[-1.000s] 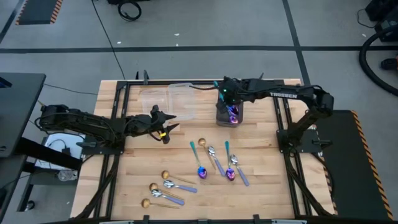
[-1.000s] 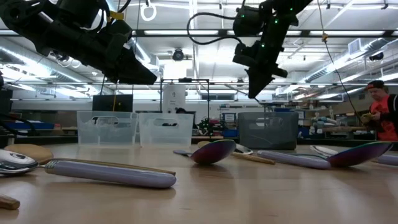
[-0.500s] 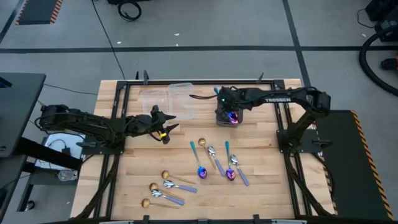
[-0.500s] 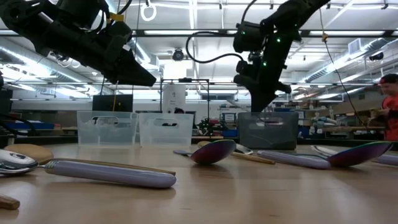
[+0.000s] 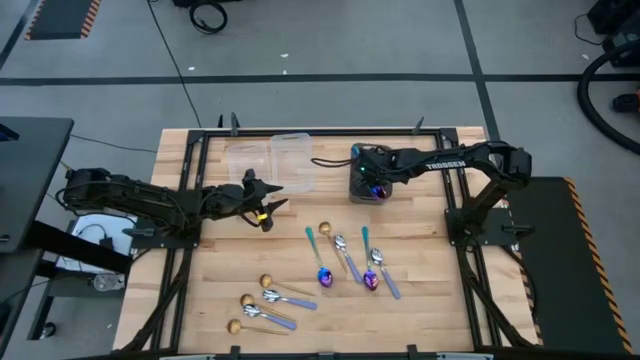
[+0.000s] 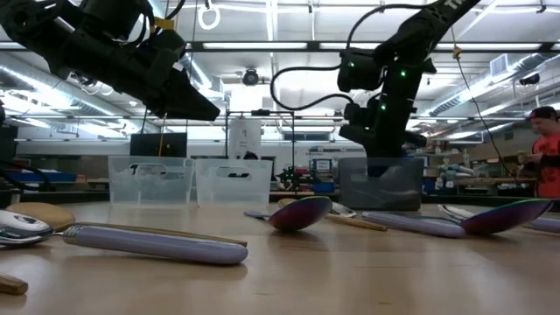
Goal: Sort silverware by color (type)
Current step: Put the blue spoon into the black bin, then put the purple spoon into the left transparent bin
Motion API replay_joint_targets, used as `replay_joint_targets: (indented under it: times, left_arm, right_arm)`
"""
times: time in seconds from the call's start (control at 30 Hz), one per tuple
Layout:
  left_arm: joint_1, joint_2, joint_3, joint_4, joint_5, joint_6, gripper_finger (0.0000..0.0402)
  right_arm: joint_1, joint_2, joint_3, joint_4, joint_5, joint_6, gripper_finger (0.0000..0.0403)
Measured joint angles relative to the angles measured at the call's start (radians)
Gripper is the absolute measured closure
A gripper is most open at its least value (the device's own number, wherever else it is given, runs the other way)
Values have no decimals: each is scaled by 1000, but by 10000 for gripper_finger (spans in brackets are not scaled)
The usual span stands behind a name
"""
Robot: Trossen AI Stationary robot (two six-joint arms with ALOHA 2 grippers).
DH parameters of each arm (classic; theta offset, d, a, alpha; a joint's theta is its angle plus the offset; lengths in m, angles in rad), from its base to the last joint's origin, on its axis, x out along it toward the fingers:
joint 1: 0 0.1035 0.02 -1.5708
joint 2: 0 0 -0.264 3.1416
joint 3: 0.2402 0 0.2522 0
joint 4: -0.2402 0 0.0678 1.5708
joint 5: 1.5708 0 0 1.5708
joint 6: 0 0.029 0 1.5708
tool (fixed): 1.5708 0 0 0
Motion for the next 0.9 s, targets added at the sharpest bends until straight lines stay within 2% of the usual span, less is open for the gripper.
replay_joint_targets:
  times: [0.4, 0.7, 0.8, 0.9]
  left_arm:
    - [0, 0, 0, 2, 0, -1, 208]
    - [-1, 0, 0, -76, 116, 23, 208]
    - [-20, 0, 2, -137, 183, 11, 208]
    - [-70, 1, 26, -260, 195, -38, 208]
  right_arm:
    - [-36, 0, -59, 47, -114, 25, 377]
    - [-36, 0, -59, 62, -112, -16, 297]
    - [-35, -11, -59, 66, -119, -53, 273]
    - [-17, -61, -59, 72, -116, -67, 255]
